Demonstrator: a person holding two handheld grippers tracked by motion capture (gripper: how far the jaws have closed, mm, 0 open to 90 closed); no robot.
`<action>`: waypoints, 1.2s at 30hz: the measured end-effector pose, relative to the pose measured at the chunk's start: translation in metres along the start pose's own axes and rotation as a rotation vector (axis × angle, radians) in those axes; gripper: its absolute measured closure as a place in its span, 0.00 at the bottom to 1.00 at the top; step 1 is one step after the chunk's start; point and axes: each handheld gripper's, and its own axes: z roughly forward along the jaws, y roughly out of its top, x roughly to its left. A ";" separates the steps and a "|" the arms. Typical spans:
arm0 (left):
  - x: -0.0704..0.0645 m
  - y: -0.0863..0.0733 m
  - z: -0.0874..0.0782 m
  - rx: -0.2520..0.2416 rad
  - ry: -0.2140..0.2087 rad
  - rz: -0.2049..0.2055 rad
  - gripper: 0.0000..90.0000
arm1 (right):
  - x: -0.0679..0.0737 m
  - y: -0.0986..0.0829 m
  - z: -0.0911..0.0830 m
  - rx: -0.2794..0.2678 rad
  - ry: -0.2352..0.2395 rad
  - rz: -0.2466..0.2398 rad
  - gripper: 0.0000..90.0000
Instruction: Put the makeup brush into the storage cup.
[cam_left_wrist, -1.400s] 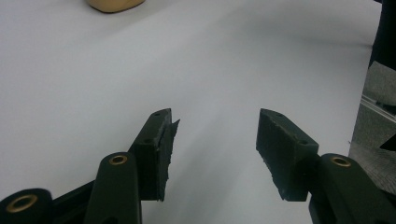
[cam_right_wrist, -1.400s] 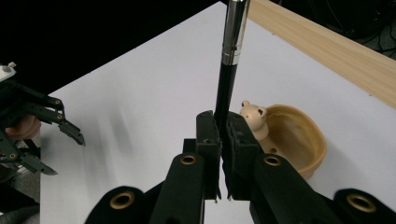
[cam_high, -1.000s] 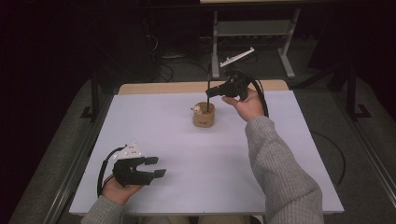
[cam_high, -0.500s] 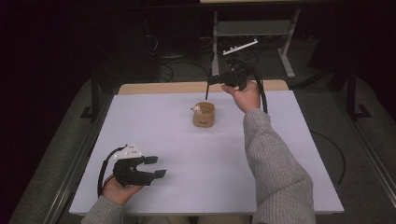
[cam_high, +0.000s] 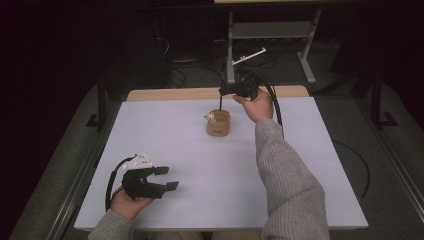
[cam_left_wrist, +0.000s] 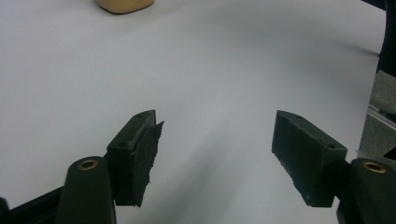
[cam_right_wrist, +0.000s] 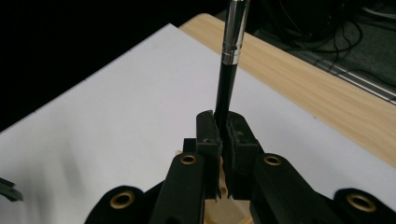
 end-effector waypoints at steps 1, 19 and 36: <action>0.000 0.000 0.000 0.000 0.000 0.000 0.33 | 0.000 0.000 0.000 0.000 0.000 0.000 0.94; 0.002 -0.001 -0.001 0.002 -0.006 -0.003 0.33 | -0.004 -0.011 0.012 0.005 -0.006 0.018 0.94; 0.004 -0.002 -0.001 0.005 -0.009 0.000 0.33 | -0.005 -0.017 0.022 0.038 -0.015 0.025 0.94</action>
